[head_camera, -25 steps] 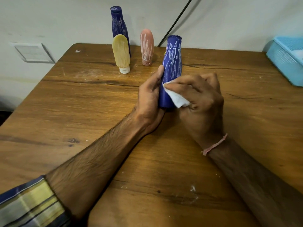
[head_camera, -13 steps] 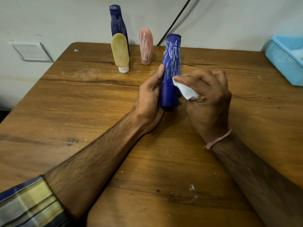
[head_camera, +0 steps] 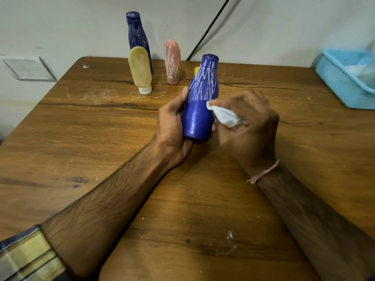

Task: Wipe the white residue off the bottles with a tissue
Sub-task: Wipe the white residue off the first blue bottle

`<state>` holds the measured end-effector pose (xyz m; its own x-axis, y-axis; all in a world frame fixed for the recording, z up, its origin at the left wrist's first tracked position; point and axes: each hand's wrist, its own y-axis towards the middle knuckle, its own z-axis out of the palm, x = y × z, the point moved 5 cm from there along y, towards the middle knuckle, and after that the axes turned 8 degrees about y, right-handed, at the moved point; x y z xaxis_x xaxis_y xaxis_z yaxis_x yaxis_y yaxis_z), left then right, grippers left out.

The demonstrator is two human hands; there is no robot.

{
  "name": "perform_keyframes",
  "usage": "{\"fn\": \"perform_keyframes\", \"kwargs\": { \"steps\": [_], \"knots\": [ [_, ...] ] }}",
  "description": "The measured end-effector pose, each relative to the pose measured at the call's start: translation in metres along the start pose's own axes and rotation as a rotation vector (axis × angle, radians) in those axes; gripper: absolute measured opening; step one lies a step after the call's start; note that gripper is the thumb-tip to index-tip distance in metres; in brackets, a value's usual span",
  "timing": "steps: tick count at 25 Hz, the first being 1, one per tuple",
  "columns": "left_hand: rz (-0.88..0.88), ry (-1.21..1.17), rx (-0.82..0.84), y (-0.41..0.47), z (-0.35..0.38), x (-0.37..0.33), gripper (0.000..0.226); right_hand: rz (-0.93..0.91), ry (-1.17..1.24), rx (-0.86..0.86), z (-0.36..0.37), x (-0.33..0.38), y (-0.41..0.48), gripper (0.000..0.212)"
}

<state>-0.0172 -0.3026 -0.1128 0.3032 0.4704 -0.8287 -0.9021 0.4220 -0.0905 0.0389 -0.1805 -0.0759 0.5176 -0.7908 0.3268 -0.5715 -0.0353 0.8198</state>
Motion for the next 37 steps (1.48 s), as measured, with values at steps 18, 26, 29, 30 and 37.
{"fn": "perform_keyframes", "kwargs": {
  "steps": [18, 26, 29, 30, 37],
  "knots": [
    [0.026, 0.115, 0.053, 0.004, -0.001, 0.007, 0.045, 0.017, 0.047, -0.027, -0.003, 0.002, 0.000, 0.021],
    [0.068, 0.114, 0.098, 0.007, -0.001, 0.007, 0.046, 0.000, 0.027, -0.025, -0.001, 0.004, 0.000, 0.026],
    [0.085, 0.119, 0.106, 0.006, 0.000, 0.006, 0.042, 0.048, 0.038, -0.062, -0.003, 0.003, 0.001, 0.025],
    [0.088, 0.101, 0.108, 0.005, 0.000, 0.006, 0.040, 0.017, 0.038, -0.042, -0.002, 0.004, 0.001, 0.024],
    [0.076, 0.112, 0.104, 0.002, 0.003, 0.005, 0.041, -0.036, 0.006, -0.029, -0.001, 0.010, 0.000, 0.022]
  ]
}}
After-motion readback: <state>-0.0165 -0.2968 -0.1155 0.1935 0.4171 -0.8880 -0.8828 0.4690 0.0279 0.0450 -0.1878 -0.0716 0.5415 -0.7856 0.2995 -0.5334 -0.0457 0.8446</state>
